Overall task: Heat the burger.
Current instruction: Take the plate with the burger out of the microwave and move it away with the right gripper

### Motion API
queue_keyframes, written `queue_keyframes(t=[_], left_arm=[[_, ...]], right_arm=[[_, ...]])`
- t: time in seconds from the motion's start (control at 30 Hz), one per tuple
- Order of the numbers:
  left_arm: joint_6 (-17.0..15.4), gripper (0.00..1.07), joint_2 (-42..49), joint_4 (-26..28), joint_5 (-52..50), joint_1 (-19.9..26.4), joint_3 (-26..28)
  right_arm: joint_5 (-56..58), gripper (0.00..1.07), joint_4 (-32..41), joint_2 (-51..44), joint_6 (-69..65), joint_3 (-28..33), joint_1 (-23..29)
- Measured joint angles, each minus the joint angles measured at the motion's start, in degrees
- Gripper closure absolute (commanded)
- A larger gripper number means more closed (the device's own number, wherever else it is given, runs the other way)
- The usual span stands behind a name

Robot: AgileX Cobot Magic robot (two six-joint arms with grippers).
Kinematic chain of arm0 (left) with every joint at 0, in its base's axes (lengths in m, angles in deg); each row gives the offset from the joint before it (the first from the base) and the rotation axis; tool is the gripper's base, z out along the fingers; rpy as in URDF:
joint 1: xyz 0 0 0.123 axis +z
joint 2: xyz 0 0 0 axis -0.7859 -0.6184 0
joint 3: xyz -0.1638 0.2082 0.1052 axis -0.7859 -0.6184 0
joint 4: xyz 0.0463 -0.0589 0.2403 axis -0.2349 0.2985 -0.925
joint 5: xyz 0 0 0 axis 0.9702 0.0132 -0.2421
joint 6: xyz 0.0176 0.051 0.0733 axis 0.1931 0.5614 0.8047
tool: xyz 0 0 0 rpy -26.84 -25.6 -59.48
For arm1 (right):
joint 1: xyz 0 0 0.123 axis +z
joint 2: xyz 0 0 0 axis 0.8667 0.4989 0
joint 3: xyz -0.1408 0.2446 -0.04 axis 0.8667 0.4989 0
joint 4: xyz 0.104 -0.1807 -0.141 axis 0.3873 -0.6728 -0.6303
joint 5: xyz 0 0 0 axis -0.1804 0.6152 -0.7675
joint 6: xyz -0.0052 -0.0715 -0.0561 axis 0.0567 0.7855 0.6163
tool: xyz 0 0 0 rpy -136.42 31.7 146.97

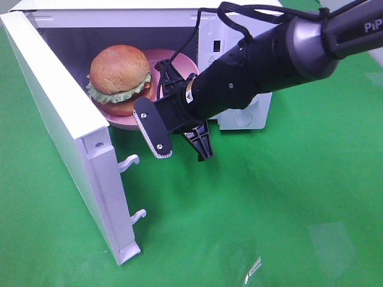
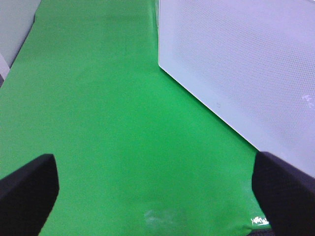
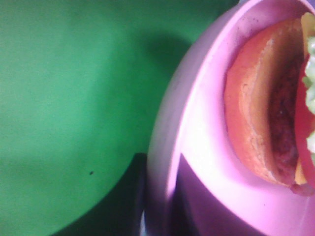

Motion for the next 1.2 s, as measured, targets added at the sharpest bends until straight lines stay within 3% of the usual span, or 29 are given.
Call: queue_keyframes(t=[0.03,0.27,1.2], left_arm=[[0.0,0.06,0.0,0.0,0.0,0.0,0.0],[0.0,0.06,0.0,0.0,0.0,0.0,0.0],[0.0,0.06,0.0,0.0,0.0,0.0,0.0]], right_arm=[[-2.0,1.07,-0.1,-1.5,0.0,3.3,0.1],[-3.8,1.07,1.9,-5.8,0.1,9.3,0.2],[-4.8,1.07,11.1,-21.2,-1.9,25.3,4.0]])
